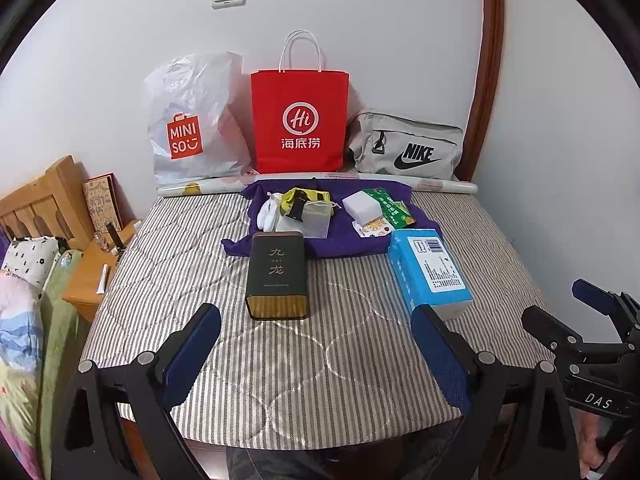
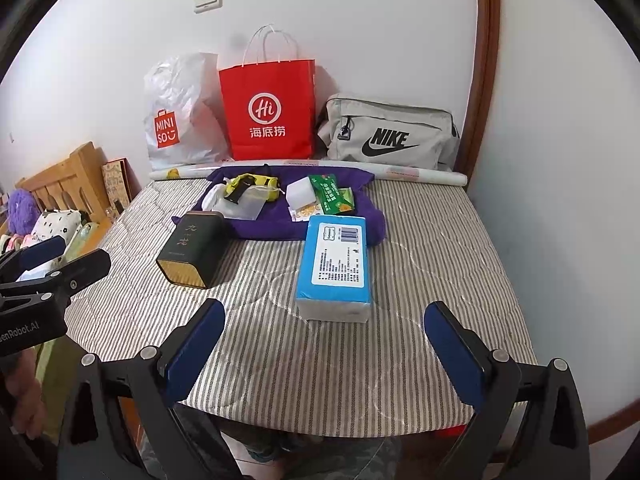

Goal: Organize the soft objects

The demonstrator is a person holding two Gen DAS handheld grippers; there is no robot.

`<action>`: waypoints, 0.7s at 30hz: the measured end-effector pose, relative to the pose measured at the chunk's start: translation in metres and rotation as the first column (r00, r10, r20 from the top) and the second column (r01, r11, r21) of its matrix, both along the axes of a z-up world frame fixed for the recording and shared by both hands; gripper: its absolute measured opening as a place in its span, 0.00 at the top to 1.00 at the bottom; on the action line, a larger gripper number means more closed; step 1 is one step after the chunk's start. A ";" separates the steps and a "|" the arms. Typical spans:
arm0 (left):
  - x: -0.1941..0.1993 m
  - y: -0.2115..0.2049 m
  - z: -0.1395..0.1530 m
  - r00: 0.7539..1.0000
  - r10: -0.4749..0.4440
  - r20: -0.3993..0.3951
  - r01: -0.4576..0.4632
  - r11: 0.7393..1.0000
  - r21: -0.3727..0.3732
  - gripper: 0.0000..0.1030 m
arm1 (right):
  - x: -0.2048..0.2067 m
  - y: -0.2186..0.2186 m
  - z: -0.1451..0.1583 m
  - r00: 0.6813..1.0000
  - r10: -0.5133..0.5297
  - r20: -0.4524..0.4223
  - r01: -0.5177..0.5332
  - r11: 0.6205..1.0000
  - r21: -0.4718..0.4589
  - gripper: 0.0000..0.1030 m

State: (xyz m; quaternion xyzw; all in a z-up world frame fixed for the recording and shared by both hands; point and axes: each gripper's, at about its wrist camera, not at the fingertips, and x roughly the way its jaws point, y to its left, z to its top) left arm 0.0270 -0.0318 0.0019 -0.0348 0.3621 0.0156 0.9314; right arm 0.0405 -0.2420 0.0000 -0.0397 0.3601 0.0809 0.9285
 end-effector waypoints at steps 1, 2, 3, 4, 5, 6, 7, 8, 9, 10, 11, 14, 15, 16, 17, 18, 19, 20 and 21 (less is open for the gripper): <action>0.000 0.000 0.000 1.000 -0.002 0.000 0.002 1.000 0.000 0.07 | 0.000 0.000 0.000 1.000 0.001 -0.001 -0.001 1.000 0.000 0.04; 0.000 0.000 0.000 1.000 -0.002 -0.001 0.002 1.000 0.001 0.07 | -0.001 0.000 0.000 1.000 0.001 -0.001 -0.001 1.000 -0.001 0.04; -0.001 0.000 0.000 1.000 -0.001 -0.001 0.001 1.000 0.001 0.07 | -0.001 0.000 0.000 1.000 0.002 0.002 -0.002 1.000 -0.001 0.04; -0.001 -0.001 0.000 1.000 -0.004 0.000 0.004 1.000 0.002 0.07 | -0.002 0.000 0.001 1.000 0.004 0.003 -0.004 1.000 -0.001 0.04; -0.001 0.000 0.001 1.000 -0.006 0.001 0.006 1.000 0.002 0.07 | -0.002 0.001 0.001 1.000 0.004 0.002 -0.004 1.000 0.000 0.04; -0.002 -0.001 0.001 1.000 -0.006 0.001 0.006 1.000 0.002 0.07 | -0.003 0.001 0.001 1.000 0.006 0.002 -0.006 1.000 0.001 0.04; -0.002 -0.001 0.001 1.000 -0.005 0.002 0.005 1.000 0.002 0.07 | -0.003 0.001 0.001 1.000 0.006 0.004 -0.006 1.000 0.000 0.04; -0.002 -0.001 0.001 1.000 -0.006 0.002 0.006 1.000 0.002 0.07 | -0.003 0.002 0.002 1.000 0.005 0.005 -0.005 1.000 -0.001 0.04; -0.001 -0.001 0.000 1.000 -0.006 0.002 0.006 1.000 0.002 0.07 | -0.004 0.002 0.002 1.000 0.005 0.006 -0.005 1.000 -0.001 0.04; -0.002 -0.001 0.000 1.000 -0.004 0.001 0.004 1.000 0.002 0.07 | -0.004 0.002 0.002 1.000 0.006 0.006 -0.006 1.000 0.000 0.04; -0.002 -0.001 0.000 1.000 -0.003 0.000 0.003 1.000 0.002 0.07 | -0.004 0.002 0.002 1.000 0.007 0.006 -0.007 1.000 0.000 0.04; -0.002 -0.001 0.001 1.000 -0.006 0.001 0.006 1.000 -0.001 0.07 | -0.005 0.002 0.003 1.000 0.008 0.007 -0.008 1.000 0.000 0.04; -0.003 0.000 0.001 1.000 -0.006 0.001 0.006 1.000 -0.001 0.07 | -0.005 0.002 0.003 1.000 0.007 0.007 -0.007 1.000 0.000 0.04; -0.003 0.000 0.001 1.000 -0.005 0.001 0.005 1.000 0.000 0.07 | -0.006 0.002 0.003 1.000 0.006 0.008 -0.006 1.000 0.000 0.04; -0.003 0.000 0.001 1.000 -0.006 0.002 0.006 1.000 0.000 0.07 | -0.005 0.001 0.003 1.000 0.008 0.008 -0.008 1.000 0.000 0.04; -0.003 0.000 0.001 1.000 -0.007 0.001 0.007 1.000 -0.001 0.07 | -0.005 0.002 0.003 1.000 0.008 0.008 -0.008 1.000 0.000 0.04; -0.004 0.000 0.001 1.000 -0.007 0.002 0.007 1.000 -0.001 0.07 | -0.005 0.002 0.004 1.000 0.007 0.008 -0.007 1.000 0.000 0.04; -0.004 0.000 0.001 1.000 -0.004 0.002 0.004 1.000 0.000 0.07 | -0.006 0.002 0.004 1.000 0.007 0.009 -0.007 1.000 0.000 0.04; -0.004 0.000 0.001 1.000 -0.003 0.002 0.003 1.000 0.000 0.07 | -0.006 0.002 0.004 1.000 0.008 0.010 -0.008 1.000 0.001 0.04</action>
